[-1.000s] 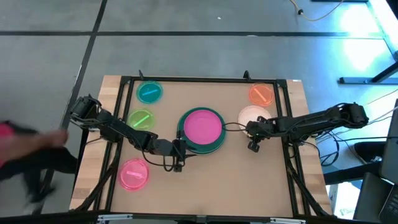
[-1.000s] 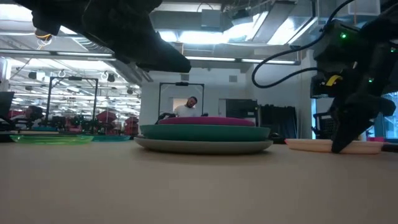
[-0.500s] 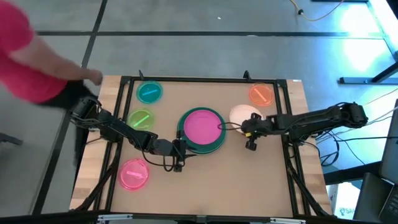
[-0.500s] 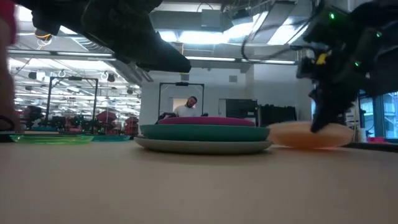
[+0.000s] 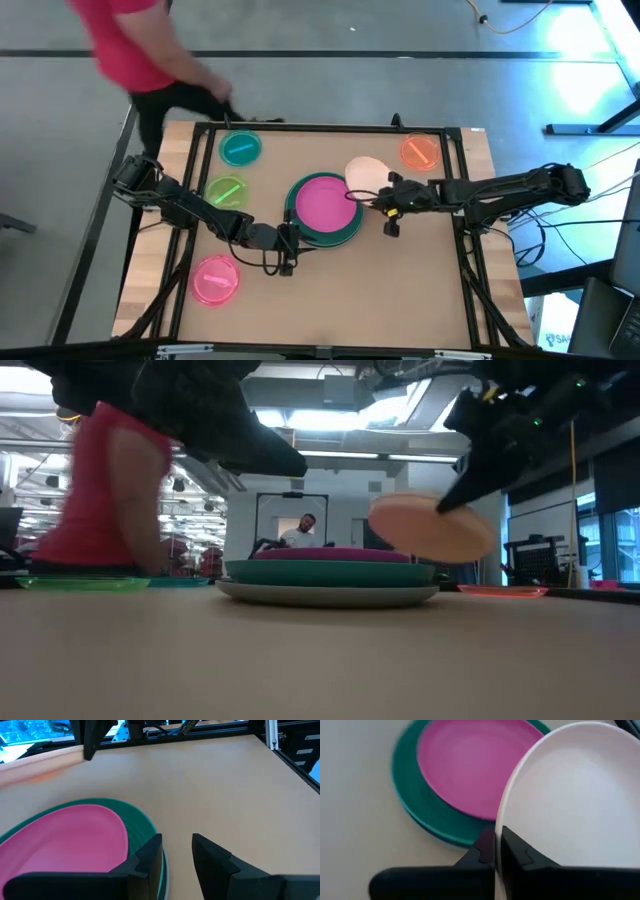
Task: Stack plastic plates
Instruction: Stack the light pink plate on the pink plate
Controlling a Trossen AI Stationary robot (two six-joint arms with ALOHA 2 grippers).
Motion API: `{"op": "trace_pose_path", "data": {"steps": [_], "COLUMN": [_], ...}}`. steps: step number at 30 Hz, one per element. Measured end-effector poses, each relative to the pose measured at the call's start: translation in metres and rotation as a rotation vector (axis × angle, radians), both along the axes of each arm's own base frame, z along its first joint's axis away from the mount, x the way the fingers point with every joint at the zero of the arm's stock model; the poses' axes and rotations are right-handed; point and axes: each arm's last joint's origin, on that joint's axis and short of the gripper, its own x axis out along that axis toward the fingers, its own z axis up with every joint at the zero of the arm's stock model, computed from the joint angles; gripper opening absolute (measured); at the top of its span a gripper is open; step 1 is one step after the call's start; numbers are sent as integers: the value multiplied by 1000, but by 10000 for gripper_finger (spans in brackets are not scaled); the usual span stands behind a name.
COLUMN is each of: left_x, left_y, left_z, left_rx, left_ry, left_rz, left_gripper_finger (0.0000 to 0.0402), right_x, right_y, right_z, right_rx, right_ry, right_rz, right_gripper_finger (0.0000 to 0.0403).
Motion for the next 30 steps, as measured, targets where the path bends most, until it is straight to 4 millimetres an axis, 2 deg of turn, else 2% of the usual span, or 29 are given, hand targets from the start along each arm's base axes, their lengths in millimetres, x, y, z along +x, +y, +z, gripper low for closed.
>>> {"op": "trace_pose_path", "data": {"steps": [6, 17, 26, 30], "left_x": [0, 0, 2, 2], "left_y": [0, 0, 6, 6], "left_z": [0, 0, 1, 1], "left_rx": [0, 3, 8, 10], "left_ry": [0, 1, -17, -18], "left_rz": [0, -4, 43, 49], "left_gripper_finger": [100, 100, 103, 120], "right_x": [21, 60, 71, 74], "right_y": [4, 7, 7, 8], "right_z": [0, -20, -37, -44], "right_rx": [42, 43, 48, 84], "right_ry": [-132, -309, -310, -298], "right_rz": [107, 207, 204, 215], "right_gripper_finger": [1, 2, 4, 33]}}
